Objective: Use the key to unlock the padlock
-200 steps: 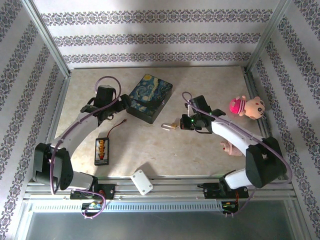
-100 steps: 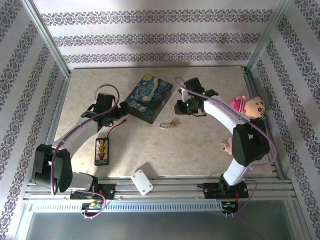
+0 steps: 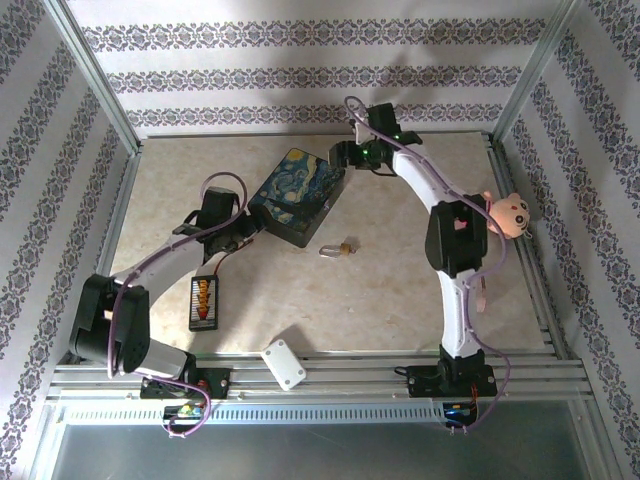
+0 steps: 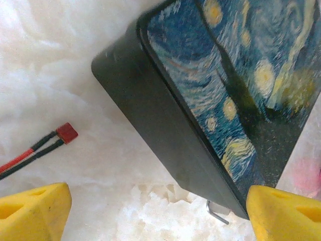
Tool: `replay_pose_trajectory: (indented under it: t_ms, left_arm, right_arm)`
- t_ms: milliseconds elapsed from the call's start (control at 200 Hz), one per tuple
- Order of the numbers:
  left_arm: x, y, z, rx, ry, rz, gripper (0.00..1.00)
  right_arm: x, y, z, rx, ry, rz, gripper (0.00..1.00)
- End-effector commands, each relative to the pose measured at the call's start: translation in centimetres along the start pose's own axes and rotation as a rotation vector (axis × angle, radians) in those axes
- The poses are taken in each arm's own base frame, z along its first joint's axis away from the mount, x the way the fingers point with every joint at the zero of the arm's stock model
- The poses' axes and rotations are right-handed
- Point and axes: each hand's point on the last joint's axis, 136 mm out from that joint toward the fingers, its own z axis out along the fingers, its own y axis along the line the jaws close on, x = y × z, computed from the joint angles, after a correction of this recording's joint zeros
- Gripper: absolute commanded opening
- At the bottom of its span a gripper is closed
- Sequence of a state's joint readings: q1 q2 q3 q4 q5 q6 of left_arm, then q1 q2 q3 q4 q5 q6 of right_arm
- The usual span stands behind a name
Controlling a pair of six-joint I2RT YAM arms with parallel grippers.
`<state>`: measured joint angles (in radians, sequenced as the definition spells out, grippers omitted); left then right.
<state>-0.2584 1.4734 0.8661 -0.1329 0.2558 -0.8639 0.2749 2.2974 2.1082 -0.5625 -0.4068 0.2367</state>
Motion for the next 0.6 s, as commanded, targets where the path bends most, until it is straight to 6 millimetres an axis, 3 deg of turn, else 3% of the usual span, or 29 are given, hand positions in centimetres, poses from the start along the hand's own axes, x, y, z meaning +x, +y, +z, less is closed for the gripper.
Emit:
replay_pose_trajectory:
  t_ms: [0, 305, 420, 595]
  left_arm:
    - [-0.4, -2.3, 0.6, 0.073, 0.002, -0.003, 0.88]
    - [-1.4, -3.3, 2.8, 0.068, 0.012, 0.03, 0.85]
    - [-2.1, -3.7, 3.7, 0.061, 0.005, 0.05, 0.83]
    - [-2.9, -4.4, 5.8, 0.066, 0.023, 0.073, 0.69]
  right_arm:
    - [-0.3, 0.6, 1.3, -0.063, 0.035, -0.017, 0.73]
    - [0.8, -0.6, 4.1, -0.069, 0.095, 0.009, 0.68]
    - [1.8, -0.5, 4.0, -0.075, 0.118, 0.011, 0.6]
    - [3.4, 0.0, 2.6, -0.067, 0.119, 0.022, 0.54]
